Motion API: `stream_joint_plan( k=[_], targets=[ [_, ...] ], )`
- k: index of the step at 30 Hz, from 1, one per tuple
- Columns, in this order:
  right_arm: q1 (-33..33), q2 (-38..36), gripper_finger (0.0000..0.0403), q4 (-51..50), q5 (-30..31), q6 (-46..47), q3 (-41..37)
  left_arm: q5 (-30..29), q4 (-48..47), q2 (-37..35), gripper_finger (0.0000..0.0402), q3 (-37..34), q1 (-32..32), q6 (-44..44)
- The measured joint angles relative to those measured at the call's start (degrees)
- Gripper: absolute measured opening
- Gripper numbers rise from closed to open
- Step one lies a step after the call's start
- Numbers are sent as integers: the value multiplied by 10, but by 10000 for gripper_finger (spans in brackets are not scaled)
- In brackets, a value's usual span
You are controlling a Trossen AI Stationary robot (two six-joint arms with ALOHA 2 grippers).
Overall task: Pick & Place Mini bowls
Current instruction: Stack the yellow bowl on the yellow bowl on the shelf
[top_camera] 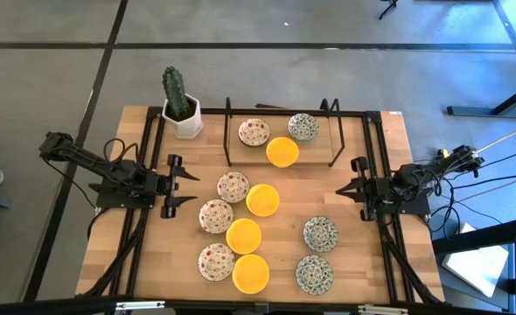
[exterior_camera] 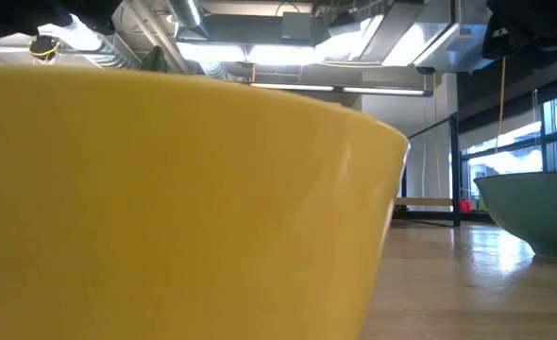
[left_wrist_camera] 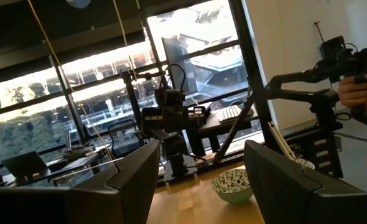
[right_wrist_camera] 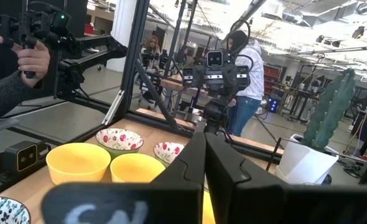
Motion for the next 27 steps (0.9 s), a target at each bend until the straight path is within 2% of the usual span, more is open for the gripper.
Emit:
stream_joint_plan(
  k=[17,22,27],
  targets=[
    [0,0,10,0,2,-2,0,-14,0,0,224,0,0,-7],
    [0,0,10,0,63,10,0,-29,-6,0,224,0,0,-9],
    [0,0,10,0,69,11,0,-30,-5,0,226,0,0,-10]
  ],
)
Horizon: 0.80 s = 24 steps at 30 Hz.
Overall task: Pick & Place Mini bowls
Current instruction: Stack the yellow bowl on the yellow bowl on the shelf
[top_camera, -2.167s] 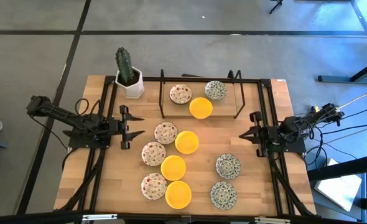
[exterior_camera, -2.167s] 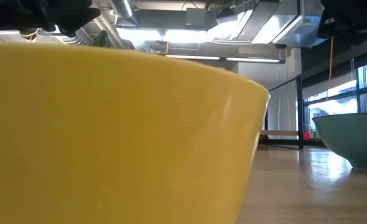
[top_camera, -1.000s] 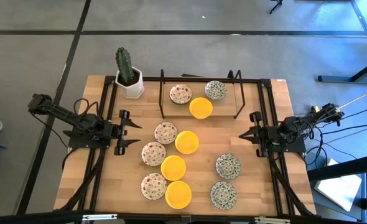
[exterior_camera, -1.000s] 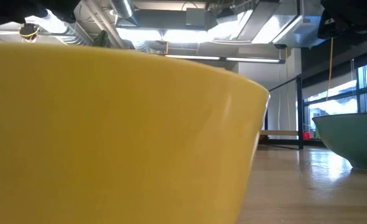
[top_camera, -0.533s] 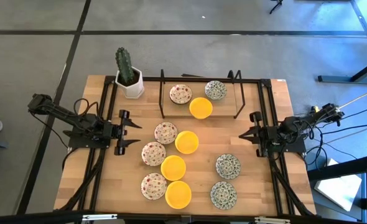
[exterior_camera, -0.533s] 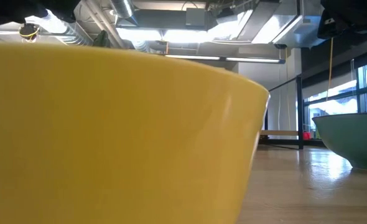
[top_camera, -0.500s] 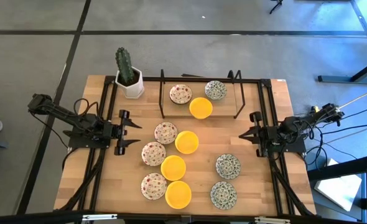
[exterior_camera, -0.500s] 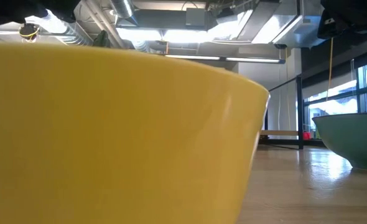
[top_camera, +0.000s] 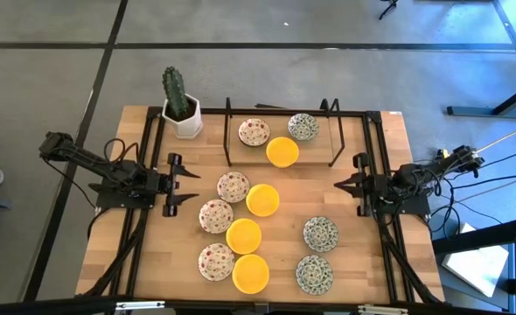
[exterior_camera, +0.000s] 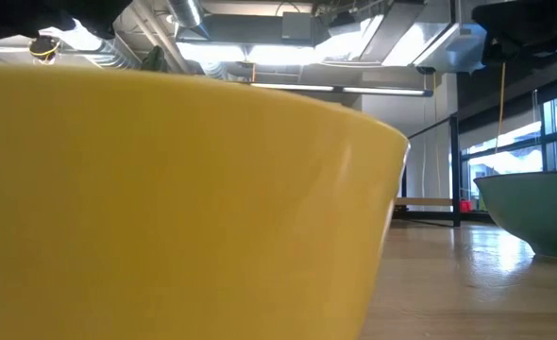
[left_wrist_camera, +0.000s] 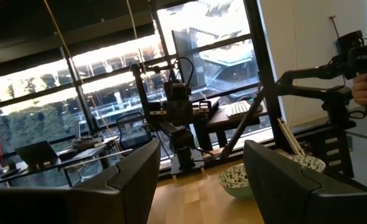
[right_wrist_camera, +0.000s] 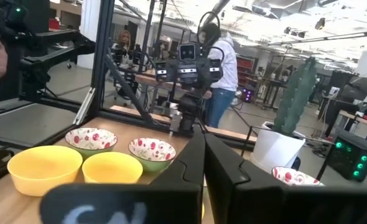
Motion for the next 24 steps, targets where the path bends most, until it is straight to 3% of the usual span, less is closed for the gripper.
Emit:
stream_joint_plan(
  k=[16,20,24],
  targets=[
    [0,0,10,-1,0,0,0,6,0,0,212,0,0,6],
    [0,0,10,-1,0,0,0,6,0,0,175,0,0,7],
    [0,0,10,-1,0,0,0,6,-5,0,111,0,0,18]
  ],
)
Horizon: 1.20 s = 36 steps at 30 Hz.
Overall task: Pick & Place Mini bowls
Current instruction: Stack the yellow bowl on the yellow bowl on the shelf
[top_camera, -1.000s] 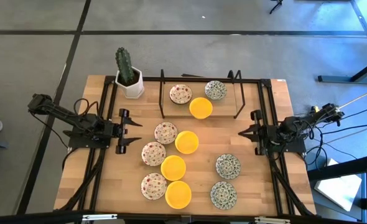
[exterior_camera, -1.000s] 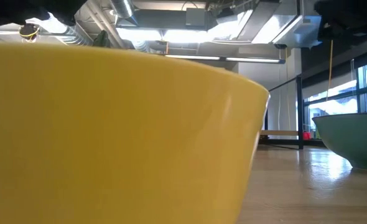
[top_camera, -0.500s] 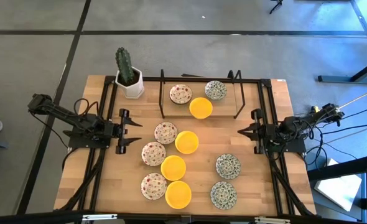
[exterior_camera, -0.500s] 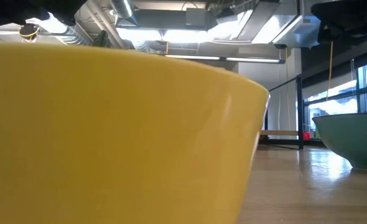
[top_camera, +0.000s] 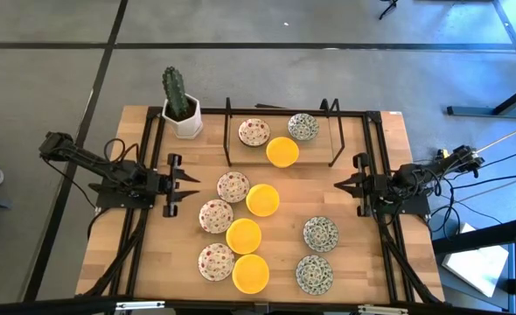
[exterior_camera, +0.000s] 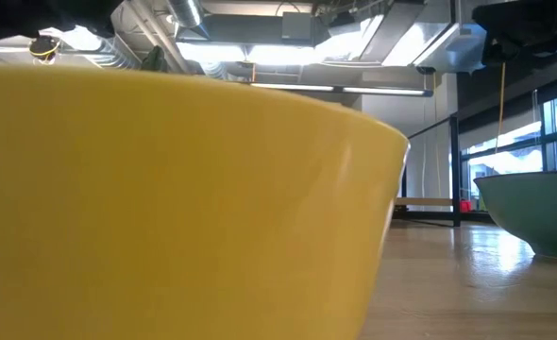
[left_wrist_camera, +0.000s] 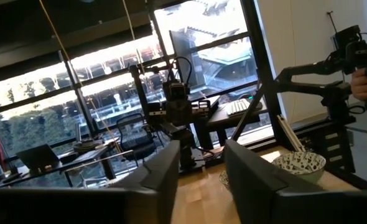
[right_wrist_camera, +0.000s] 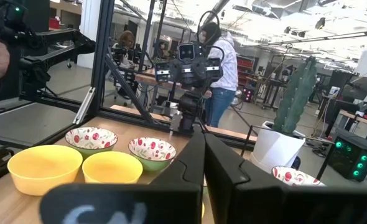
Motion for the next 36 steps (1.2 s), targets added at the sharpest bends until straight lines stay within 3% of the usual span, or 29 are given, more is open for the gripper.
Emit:
stream_joint_plan(
  k=[6,14,23,36],
  targets=[
    [0,0,10,0,0,0,0,30,-18,0,10,0,0,35],
    [0,0,10,0,0,0,0,29,-14,0,5,0,0,29],
    [0,0,10,2,1,0,0,85,-2,0,39,0,0,27],
    [0,0,10,2,0,0,0,81,-9,1,175,0,0,29]
  ],
)
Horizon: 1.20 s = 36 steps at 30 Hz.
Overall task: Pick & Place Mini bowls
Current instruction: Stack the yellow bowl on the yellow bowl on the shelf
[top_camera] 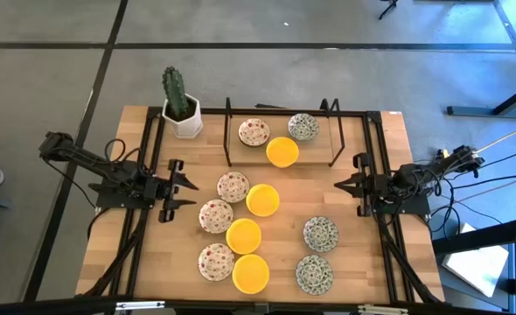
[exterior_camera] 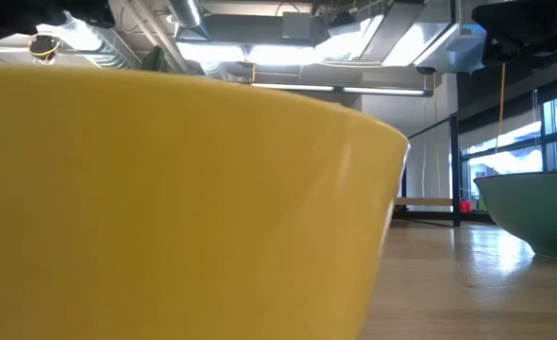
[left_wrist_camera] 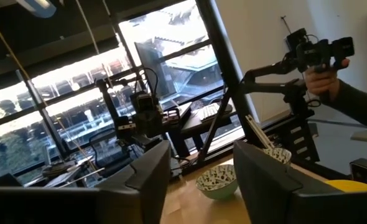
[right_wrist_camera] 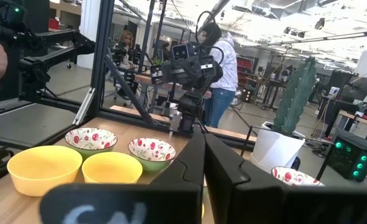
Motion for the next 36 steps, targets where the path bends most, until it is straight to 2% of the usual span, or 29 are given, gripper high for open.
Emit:
stream_joint_plan(
  k=[4,8,11,16,18,33,36],
  targets=[
    [0,0,10,0,0,0,0,-9,-1,0,192,0,0,0],
    [0,0,10,0,0,0,0,-77,-8,0,180,0,0,0],
    [0,0,10,0,0,0,0,-98,-30,0,138,0,0,15],
    [0,0,10,0,1,0,0,-101,-35,0,34,0,0,30],
    [0,0,10,0,1,1,0,-101,-35,0,11,0,0,31],
    [0,0,10,-20,0,15,0,-97,-27,-1,10,0,0,62],
    [0,0,10,-15,0,14,0,-86,-1,-1,7,0,0,79]
  ],
)
